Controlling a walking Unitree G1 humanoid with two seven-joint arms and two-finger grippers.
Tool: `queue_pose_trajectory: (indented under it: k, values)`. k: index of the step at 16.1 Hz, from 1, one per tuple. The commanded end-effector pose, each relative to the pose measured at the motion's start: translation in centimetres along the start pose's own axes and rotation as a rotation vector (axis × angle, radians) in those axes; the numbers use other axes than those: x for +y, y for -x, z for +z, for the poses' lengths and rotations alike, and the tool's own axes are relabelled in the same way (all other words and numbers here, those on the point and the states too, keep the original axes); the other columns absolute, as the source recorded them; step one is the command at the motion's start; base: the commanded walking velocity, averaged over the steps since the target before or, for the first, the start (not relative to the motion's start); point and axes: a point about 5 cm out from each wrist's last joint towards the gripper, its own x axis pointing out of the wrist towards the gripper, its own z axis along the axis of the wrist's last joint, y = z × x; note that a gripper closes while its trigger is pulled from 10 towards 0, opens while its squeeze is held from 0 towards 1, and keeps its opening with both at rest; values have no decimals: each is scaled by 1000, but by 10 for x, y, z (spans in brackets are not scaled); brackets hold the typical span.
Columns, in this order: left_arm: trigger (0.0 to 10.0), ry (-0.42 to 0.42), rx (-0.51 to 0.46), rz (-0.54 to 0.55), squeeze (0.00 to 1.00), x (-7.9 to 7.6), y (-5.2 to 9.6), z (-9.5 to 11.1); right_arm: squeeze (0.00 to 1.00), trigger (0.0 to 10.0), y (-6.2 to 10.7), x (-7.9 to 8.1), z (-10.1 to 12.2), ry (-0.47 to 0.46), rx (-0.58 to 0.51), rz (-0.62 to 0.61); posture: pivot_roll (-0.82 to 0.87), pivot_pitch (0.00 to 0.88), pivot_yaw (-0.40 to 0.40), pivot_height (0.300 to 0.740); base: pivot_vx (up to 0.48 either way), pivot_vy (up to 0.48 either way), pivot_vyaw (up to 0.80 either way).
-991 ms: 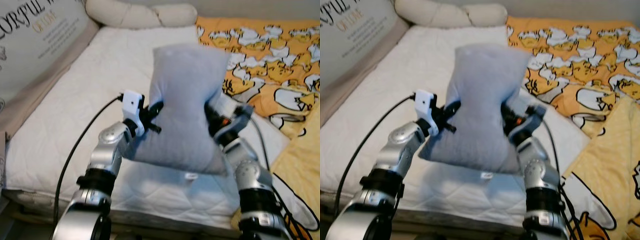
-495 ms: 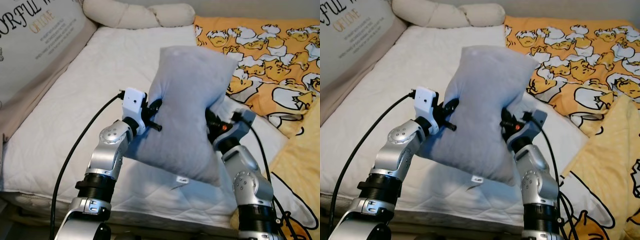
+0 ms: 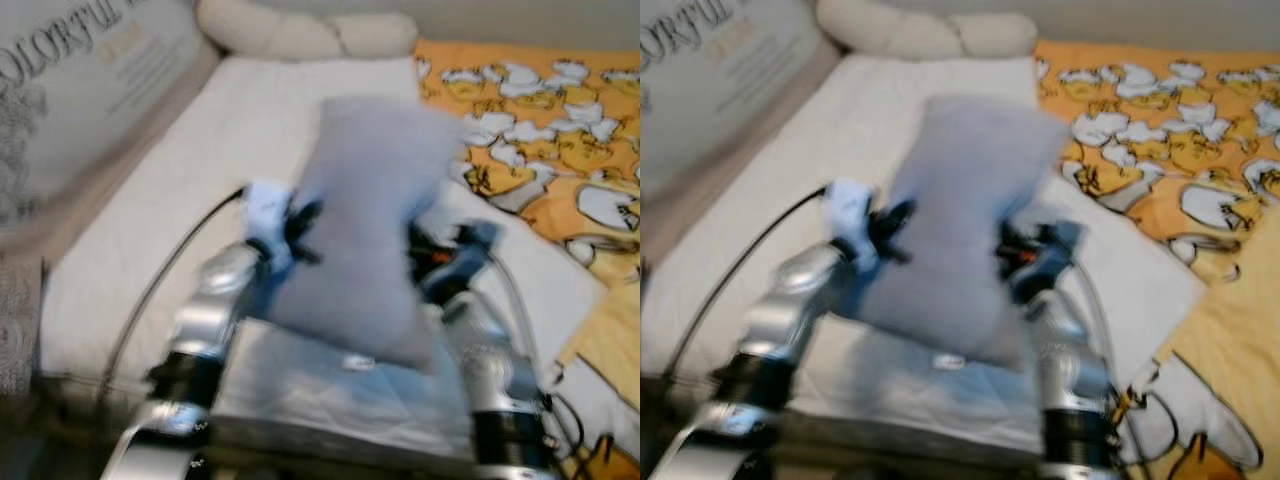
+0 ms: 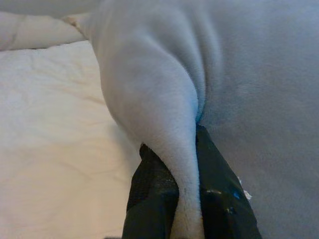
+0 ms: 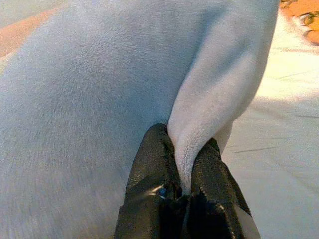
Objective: Clean up the room
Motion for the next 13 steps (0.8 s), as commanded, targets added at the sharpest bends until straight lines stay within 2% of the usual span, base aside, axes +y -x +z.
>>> queue_pose_trajectory:
  k: [1, 12, 13]
  values:
    - [10000, -27, -53, -37, 0, -11, -6, 16, 0, 10000, 0, 0, 5, 10, -17, -1, -20, 0, 28, 740, 0, 364, -800]
    - [10000, -49, -25, -19, 0, -8, -9, 14, 0, 10000, -4, -3, 2, 5, -2, -51, -25, 0, 42, 740, 0, 371, 0]
    - [10000, -49, -24, -19, 0, -8, -9, 14, 0, 10000, -3, -3, 2, 1, -1, -54, -25, 0, 43, 740, 0, 371, -800]
